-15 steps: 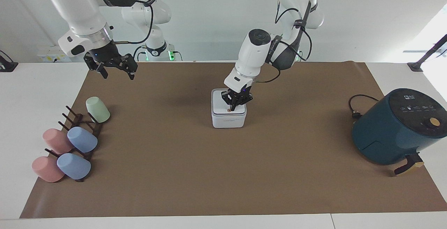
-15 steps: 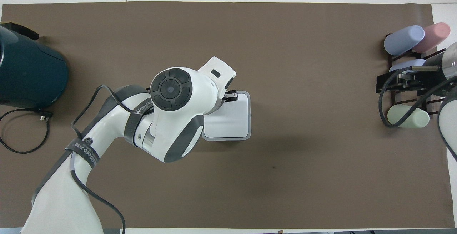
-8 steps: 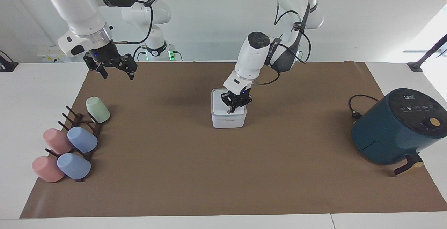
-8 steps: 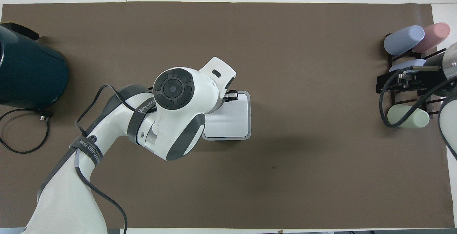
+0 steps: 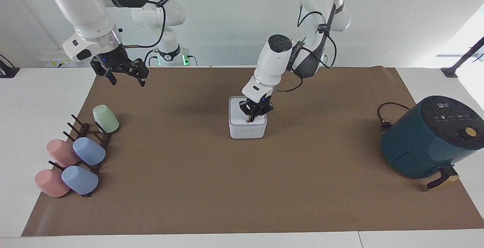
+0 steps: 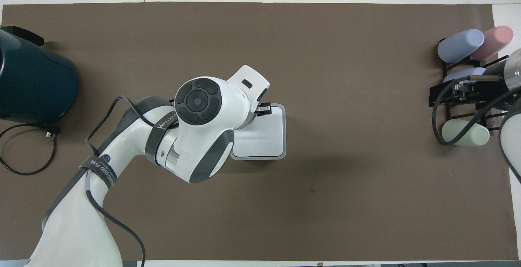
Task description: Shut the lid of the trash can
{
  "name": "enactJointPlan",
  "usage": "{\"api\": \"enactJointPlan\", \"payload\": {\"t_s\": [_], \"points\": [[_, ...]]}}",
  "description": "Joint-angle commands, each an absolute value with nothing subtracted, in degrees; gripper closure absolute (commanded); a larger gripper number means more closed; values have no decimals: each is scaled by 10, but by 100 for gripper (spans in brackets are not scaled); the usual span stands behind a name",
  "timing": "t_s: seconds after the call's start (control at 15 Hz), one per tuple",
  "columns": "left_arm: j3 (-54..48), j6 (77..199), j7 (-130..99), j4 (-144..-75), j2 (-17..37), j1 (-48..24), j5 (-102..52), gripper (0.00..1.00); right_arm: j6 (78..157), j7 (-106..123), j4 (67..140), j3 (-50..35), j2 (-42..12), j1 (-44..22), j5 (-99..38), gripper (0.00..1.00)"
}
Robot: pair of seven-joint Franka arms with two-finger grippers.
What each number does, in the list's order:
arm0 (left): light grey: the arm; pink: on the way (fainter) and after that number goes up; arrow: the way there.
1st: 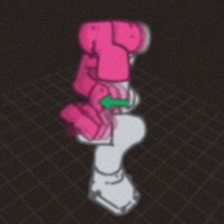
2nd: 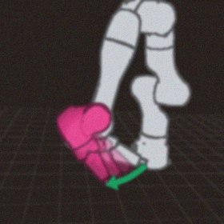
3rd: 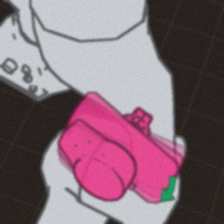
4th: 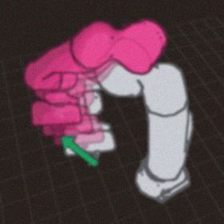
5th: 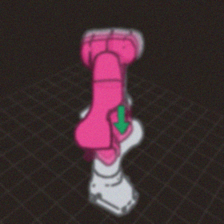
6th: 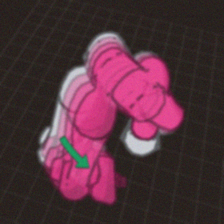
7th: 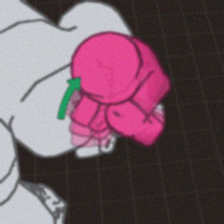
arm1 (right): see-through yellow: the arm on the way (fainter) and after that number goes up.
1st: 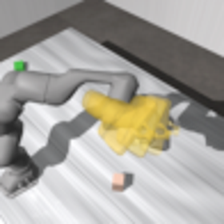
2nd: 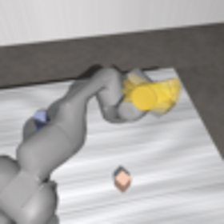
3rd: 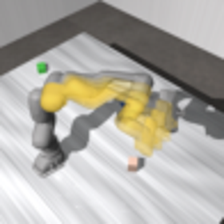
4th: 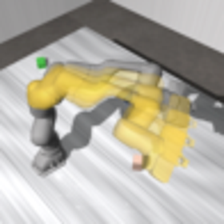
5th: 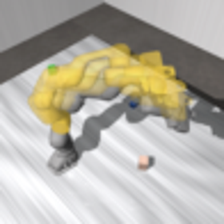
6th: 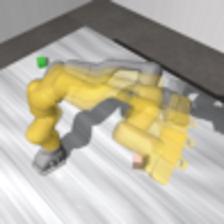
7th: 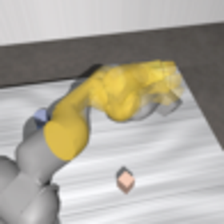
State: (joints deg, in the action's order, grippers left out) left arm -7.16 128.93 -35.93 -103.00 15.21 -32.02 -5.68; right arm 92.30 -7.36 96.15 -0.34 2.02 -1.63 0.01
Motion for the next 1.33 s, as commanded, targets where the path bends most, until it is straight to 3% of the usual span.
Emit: {"api": "enactJointPlan", "payload": {"t_s": [0.0, 0.33, 0.8, 0.87, 0.93, 1.27], "points": [[-72, 1207, -349, -971, 154, -304, -49, 100, 925, -57, 975, -5, 32, -7, -11, 0], [-70, 1095, -316, -934, 108, -261, -49, 100, 925, -58, 975, -5, 32, -8, -11, 0], [-69, 920, -104, -909, 39, -84, -48, 100, 926, -61, 975, -5, 32, -8, -11, 0], [-70, 905, -65, -907, 30, -61, -47, 36, 926, -61, 975, -5, 32, -8, -11, 0], [-70, 889, -41, -908, 17, -42, -48, 0, 926, -59, 974, -5, 32, -7, -11, 0], [-68, 805, -30, -888, -4, -8, -1, 0, 927, -59, 974, -5, 32, -7, -11, 0]]}}
